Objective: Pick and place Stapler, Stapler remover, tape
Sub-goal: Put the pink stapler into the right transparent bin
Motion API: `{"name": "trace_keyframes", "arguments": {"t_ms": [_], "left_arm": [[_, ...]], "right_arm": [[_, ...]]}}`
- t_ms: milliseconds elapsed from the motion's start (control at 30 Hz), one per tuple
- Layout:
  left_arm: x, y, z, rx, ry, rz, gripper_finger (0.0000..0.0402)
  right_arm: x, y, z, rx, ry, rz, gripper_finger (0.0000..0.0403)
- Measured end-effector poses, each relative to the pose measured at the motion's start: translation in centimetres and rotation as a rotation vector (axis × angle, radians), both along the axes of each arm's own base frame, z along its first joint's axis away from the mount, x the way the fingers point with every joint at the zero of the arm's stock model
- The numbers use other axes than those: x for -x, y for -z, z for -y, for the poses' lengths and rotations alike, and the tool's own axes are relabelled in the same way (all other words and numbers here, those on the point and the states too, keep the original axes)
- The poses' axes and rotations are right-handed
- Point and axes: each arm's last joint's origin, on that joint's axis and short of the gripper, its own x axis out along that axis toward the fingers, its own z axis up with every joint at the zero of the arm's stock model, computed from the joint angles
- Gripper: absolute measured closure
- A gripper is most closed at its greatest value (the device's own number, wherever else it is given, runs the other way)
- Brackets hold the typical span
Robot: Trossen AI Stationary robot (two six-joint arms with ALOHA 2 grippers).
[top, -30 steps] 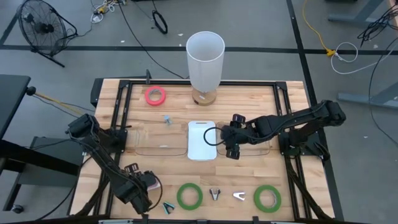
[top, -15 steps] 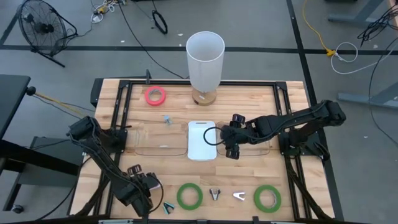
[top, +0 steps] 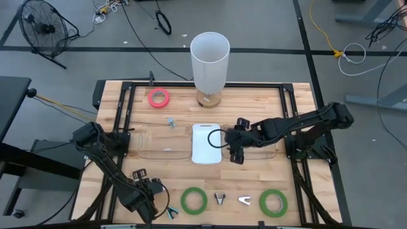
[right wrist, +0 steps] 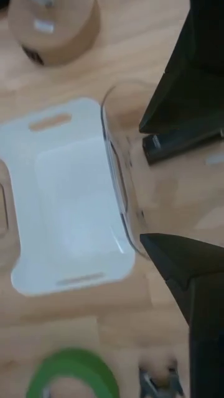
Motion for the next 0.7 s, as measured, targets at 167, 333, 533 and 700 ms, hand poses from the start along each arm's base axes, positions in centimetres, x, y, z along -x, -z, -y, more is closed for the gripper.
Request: {"name": "trace_keyframes", "arguments": {"t_ms": [167, 333, 533, 700], "left_arm": [[-0.3, 0.0, -0.2, 0.002, 0.001, -0.004, 0.0255], [-1.3, -0.8, -0.5, 0.013, 0.03, 0.005, 0.0255], [-2.7, -3.9, -0.7, 0.002, 0.088, 0.007, 0.0255], [-3.8, -7.8, -1.4, -0.074, 0.131, 0.056, 0.0255]], "right_arm": [[-0.1, 0.0, -0.3, -0.075, -0.036, -0.008, 0.0128], [-0.1, 0.0, -0.2, -0.083, -0.007, -0.002, 0.0128], [-0.1, 0.1, -0.2, -0.081, -0.006, -0.005, 0.0128], [-0.7, 1.0, -0.4, -0.07, -0.012, -0.036, 0.0128]]}}
